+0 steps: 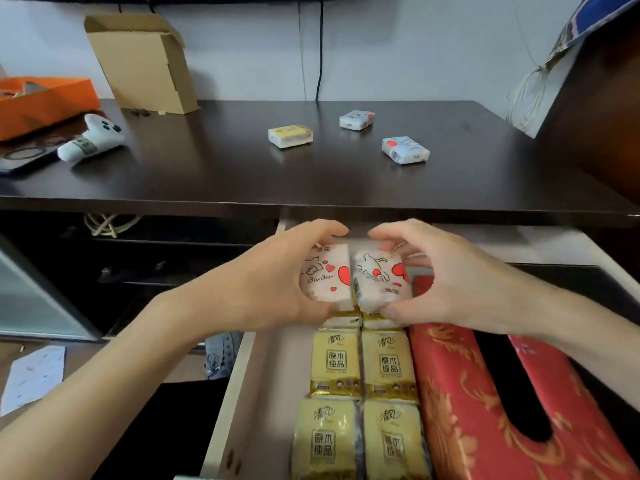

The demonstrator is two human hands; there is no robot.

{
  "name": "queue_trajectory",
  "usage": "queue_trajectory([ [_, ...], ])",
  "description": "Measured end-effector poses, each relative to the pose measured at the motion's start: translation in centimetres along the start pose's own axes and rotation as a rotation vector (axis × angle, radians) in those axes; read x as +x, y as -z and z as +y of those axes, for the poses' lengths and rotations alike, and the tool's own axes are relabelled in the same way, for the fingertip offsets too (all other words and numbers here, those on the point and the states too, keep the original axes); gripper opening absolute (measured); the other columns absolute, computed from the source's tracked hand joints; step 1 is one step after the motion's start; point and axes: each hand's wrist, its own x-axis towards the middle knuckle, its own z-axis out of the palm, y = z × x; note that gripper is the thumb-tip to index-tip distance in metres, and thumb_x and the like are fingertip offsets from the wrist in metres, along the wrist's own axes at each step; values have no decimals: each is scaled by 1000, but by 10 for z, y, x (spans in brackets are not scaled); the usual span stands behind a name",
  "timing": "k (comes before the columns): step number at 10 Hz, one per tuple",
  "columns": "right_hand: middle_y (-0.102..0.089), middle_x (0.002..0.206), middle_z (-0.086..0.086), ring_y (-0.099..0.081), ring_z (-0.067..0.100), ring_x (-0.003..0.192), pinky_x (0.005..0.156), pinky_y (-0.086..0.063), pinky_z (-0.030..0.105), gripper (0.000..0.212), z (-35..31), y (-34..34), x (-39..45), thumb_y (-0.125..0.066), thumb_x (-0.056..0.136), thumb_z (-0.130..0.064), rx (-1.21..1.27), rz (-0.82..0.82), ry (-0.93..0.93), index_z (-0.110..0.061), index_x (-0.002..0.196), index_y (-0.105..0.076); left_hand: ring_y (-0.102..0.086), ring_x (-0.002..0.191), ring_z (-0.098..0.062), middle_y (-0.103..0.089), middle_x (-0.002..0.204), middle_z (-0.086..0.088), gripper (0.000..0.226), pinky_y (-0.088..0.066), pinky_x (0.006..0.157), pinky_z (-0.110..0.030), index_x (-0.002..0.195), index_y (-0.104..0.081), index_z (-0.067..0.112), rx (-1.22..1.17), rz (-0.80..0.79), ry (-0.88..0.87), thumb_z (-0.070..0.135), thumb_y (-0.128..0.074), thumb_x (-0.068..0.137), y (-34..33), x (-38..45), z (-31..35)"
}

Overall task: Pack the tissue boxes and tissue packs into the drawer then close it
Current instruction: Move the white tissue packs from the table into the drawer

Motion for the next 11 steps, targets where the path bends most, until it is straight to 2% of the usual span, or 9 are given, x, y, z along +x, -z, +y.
queue_trajectory([
  [2,-48,116,-26,-55,-5,104,81,-48,24,80,-8,-11,-23,-81,59,-66,-232,-119,33,-46,131,-55,-42,108,11,-46,111,33,94,-46,91,-18,135,-26,54,118,-123,-24,53,-84,61,-22,-28,8],
  [4,-43,146,-4,-44,16,132,105,-36,26,84,-7,-19,-27,-81,79,-50,-439,-233,139,-31,152,-44,-36,112,6,-42,125,25,97,-45,92,-23,142,-19,50,269,-135,-63,60,-79,66,-29,-39,8],
  [5,-43,146,-3,-44,16,132,104,-35,25,83,-8,-22,-31,-82,80,-44,-474,-210,114,-27,152,-42,-36,114,5,-43,132,22,98,-43,92,-21,146,-22,43,324,-123,-99,62,-77,68,-32,-39,4],
  [6,-38,154,-16,-41,6,138,109,-35,23,89,-11,-19,-33,-75,83,-53,-378,-145,125,-37,158,-31,-37,116,1,-44,132,20,100,-42,90,-21,147,-21,40,357,-116,-112,65,-76,67,-34,-38,1],
  [7,-42,130,-29,-52,-2,114,88,-49,31,76,-17,-13,-32,-62,77,-65,-273,-45,50,-60,148,-33,-38,116,1,-44,131,20,100,-45,91,-23,146,-20,41,357,-118,-107,66,-75,67,-34,-38,-1],
  [8,-48,114,-18,-58,5,93,72,-51,36,42,-19,-11,-27,-61,76,-71,-210,129,35,-47,111,-58,-37,111,4,-44,127,23,97,-45,89,-22,145,-20,43,346,-115,-103,66,-74,68,-30,-39,-4],
  [9,-58,93,-11,-60,8,78,59,-43,31,48,-16,-9,-23,-65,74,-80,-137,276,-21,-34,85,-56,-36,112,5,-42,126,26,93,-46,88,-22,144,-22,46,334,-111,-101,67,-72,69,-27,-41,-5],
  [10,-69,76,-10,-63,5,68,57,-44,34,54,-13,-5,-22,-49,79,-87,-107,238,-147,-33,84,-55,-38,115,5,-42,128,27,91,-49,90,-27,143,-23,47,336,-117,-108,67,-72,69,-27,-41,-3],
  [11,-65,71,-16,-58,2,69,56,-37,35,55,-9,-2,-21,-42,86,-85,-166,249,-175,-32,77,-51,-37,116,4,-44,128,25,90,-51,89,-29,143,-28,44,340,-99,-126,66,-72,69,-27,-40,0],
])
